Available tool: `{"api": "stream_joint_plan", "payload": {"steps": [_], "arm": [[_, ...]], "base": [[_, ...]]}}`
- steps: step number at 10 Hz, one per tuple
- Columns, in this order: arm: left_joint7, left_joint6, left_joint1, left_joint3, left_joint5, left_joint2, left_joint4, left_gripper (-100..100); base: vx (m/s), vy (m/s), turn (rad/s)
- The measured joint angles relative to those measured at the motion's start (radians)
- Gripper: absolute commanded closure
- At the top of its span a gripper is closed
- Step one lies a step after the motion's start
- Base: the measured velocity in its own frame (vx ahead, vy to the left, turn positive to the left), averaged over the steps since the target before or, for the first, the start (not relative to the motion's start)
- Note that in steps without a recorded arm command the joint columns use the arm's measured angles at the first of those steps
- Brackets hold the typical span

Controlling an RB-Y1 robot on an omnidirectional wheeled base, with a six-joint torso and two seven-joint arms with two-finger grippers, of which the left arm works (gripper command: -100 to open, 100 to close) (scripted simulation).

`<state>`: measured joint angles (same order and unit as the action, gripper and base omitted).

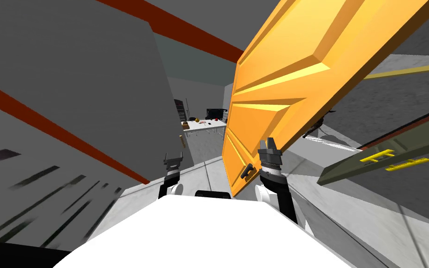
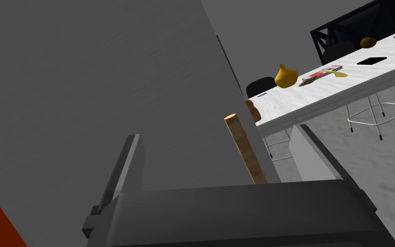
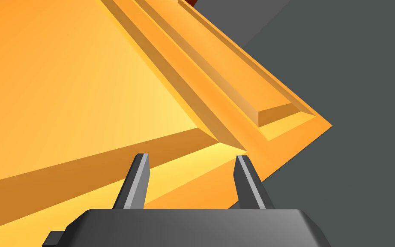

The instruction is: Pull the door open

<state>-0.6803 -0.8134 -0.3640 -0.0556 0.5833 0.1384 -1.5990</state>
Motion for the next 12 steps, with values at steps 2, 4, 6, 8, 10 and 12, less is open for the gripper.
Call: {"api": "stream_joint_plan", "payload": {"steps": [2,4,6,8,10,12], "arm": [[-0.038,-0.011,-0.004,-0.004,0.047,0.012,0.038,-100],[-0.072,-0.025,-0.002,-0.01,0.092,0.019,0.084,-100],[-0.106,-0.041,0.01,-0.016,0.135,0.024,0.14,-100],[-0.143,-0.058,0.016,-0.022,0.177,0.034,0.195,-100],[-0.173,-0.07,0.019,-0.027,0.217,0.039,0.234,-100],[-0.207,-0.082,0.032,-0.03,0.257,0.05,0.288,-100]], "base": [[0.067,0.067,-0.133],[0.07,0.068,-0.166],[0.083,0.063,-0.139],[0.08,0.076,-0.155],[0.065,0.068,-0.129],[0.055,0.072,-0.141]]}}
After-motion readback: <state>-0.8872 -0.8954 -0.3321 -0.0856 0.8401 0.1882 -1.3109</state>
